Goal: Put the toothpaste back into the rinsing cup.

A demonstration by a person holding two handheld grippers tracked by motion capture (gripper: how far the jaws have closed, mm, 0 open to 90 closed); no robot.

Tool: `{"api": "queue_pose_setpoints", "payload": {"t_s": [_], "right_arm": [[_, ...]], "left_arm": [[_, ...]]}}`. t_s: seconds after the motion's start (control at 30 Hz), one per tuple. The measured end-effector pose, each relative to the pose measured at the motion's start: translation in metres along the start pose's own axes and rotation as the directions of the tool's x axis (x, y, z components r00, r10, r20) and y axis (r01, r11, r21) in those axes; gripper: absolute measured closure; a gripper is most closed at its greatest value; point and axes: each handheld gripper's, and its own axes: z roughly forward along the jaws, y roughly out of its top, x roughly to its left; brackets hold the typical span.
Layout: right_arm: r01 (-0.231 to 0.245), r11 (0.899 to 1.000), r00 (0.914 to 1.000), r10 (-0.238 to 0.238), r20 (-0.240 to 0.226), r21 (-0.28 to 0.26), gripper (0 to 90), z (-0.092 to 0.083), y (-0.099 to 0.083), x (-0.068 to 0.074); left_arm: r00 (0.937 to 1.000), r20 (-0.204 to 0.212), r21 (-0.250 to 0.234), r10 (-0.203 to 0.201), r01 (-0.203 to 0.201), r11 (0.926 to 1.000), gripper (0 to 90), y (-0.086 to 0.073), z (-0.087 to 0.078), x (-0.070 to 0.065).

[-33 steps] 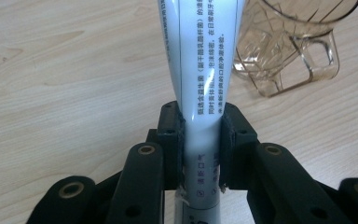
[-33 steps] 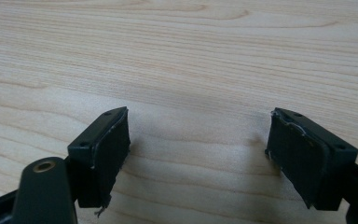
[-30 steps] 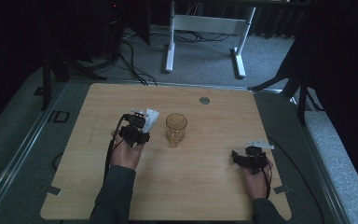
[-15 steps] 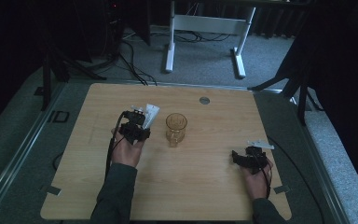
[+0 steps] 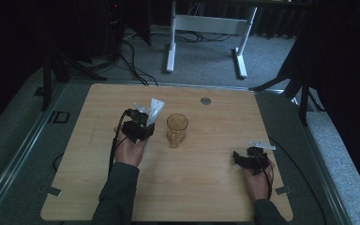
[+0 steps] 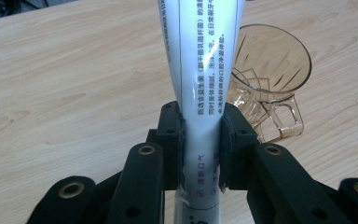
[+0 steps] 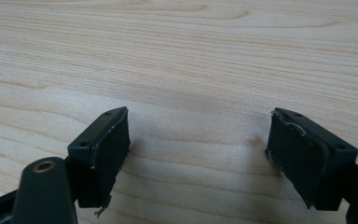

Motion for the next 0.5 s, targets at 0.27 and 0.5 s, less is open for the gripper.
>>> {"api": "queue_pose_setpoints", "payload": {"t_s": [0.27, 0.5], "right_arm": [[0.000, 1.000, 1.0000, 0.000, 0.000, 0.000, 20.7, 0.0000, 0.0000, 0.0000], [0.000, 1.000, 1.0000, 0.000, 0.000, 0.000, 20.7, 0.0000, 0.0000, 0.0000]], "left_arm": [[1.0000, 0.002, -0.029, 0.005, -0.005, 0.9996, 73.3, 0.0008, -0.0008, 0.0006], [0.9999, -0.005, -0.059, 0.009, -0.010, 0.9982, 73.3, 0.0029, -0.0006, 0.0015]]}}
